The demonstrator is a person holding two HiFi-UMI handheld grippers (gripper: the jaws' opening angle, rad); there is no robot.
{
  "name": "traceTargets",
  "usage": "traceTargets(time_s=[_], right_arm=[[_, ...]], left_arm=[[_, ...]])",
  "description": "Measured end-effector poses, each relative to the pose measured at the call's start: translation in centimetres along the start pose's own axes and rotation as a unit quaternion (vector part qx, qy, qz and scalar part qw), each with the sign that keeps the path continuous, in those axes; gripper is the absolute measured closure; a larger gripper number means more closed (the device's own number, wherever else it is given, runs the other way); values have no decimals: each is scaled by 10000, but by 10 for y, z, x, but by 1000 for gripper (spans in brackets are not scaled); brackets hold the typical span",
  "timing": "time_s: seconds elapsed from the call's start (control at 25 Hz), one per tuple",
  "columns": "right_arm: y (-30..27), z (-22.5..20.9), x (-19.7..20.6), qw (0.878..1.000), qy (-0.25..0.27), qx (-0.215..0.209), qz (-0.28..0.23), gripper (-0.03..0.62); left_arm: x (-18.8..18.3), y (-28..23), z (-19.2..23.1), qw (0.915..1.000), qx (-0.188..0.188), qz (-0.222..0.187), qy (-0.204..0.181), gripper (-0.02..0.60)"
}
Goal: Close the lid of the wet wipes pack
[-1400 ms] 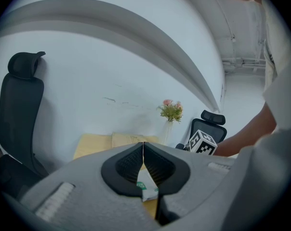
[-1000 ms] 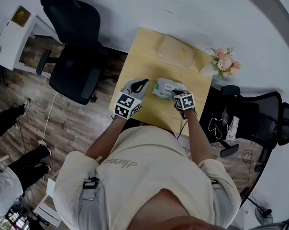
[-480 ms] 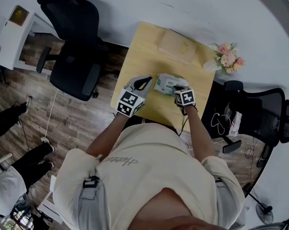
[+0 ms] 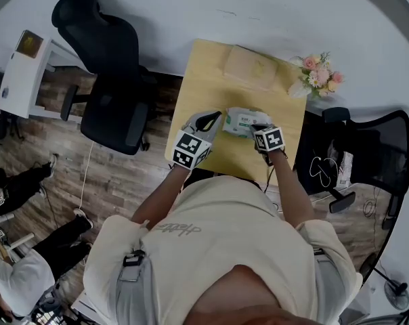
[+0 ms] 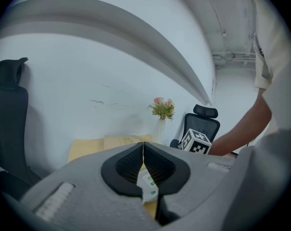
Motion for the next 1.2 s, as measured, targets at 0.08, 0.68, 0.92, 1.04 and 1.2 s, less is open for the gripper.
traceTargets(time_s=[0.08,0.68,0.92,1.04,1.2], right_arm=[[12,1,0,9999,-1,-51,-155,591],[172,18,-47,9726,187,526,-2257,591],[225,27,-78,9481,507,1033,-2965,592],[249,32,-94,9335,635,1161,-3331,592],[275,40,-112,9189,650,1119,-3728,592]], left_arm=[[-7,-2,-4,10000,45,-19,-77,563],[-91,0,-47,9928,572,-660,-816,563],[-131,4,-48,9878,530,-998,-1071,563],[-153,5,-50,9835,572,-1256,-1167,563],[-175,5,-53,9782,617,-1509,-1289,563]])
Point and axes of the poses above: the fingertips, and each gripper's own axes: y backward along the fingers, z to its left, x out of its underside, the point moved 5 cm from there along y, backward along the fingers
